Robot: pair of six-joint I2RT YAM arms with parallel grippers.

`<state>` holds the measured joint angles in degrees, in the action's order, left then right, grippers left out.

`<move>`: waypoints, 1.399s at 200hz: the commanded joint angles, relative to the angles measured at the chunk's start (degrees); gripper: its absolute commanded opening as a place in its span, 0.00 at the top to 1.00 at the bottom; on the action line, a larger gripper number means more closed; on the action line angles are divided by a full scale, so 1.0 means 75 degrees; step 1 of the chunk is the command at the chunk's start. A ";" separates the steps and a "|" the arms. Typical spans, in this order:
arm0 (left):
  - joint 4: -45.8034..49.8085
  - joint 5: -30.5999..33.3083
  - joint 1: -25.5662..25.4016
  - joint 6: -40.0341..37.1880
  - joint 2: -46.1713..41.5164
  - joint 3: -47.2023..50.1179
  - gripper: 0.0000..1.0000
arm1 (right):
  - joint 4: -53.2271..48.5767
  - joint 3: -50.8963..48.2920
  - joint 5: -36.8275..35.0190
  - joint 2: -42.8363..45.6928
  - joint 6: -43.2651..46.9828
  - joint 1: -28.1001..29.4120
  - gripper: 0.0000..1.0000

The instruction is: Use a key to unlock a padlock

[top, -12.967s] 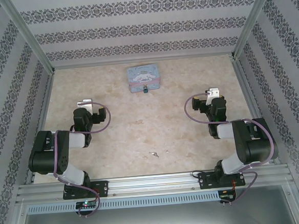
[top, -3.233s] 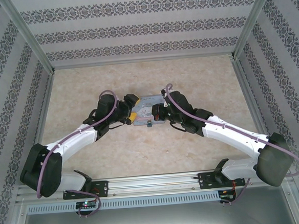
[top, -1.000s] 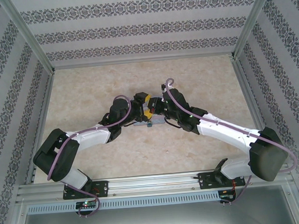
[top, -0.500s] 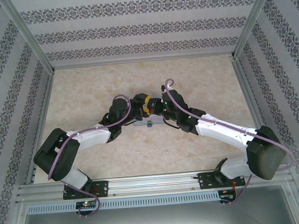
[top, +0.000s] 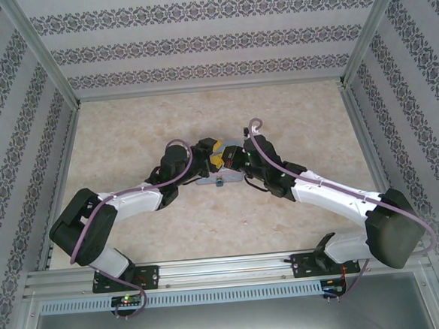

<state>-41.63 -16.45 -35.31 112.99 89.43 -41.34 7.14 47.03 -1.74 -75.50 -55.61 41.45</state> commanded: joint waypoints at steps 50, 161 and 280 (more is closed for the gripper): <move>-0.0332 -0.0028 -0.0109 -0.0174 0.0228 0.0067 0.59 | 0.0192 -0.0127 -0.0132 0.0235 -0.0059 -0.0092 1.00; -0.0192 0.0048 -0.0121 -0.0253 0.0228 0.0104 0.81 | 0.0220 -0.0169 -0.0145 0.0224 -0.0062 -0.0101 1.00; 0.1230 -0.0372 0.0356 -0.3253 -0.0385 -0.0184 1.00 | -0.0139 -0.1948 -0.0155 0.1877 -0.0168 -0.0558 0.42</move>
<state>-38.52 -16.56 -34.76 102.87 90.08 -39.44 7.05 37.28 -2.55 -65.56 -56.34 39.24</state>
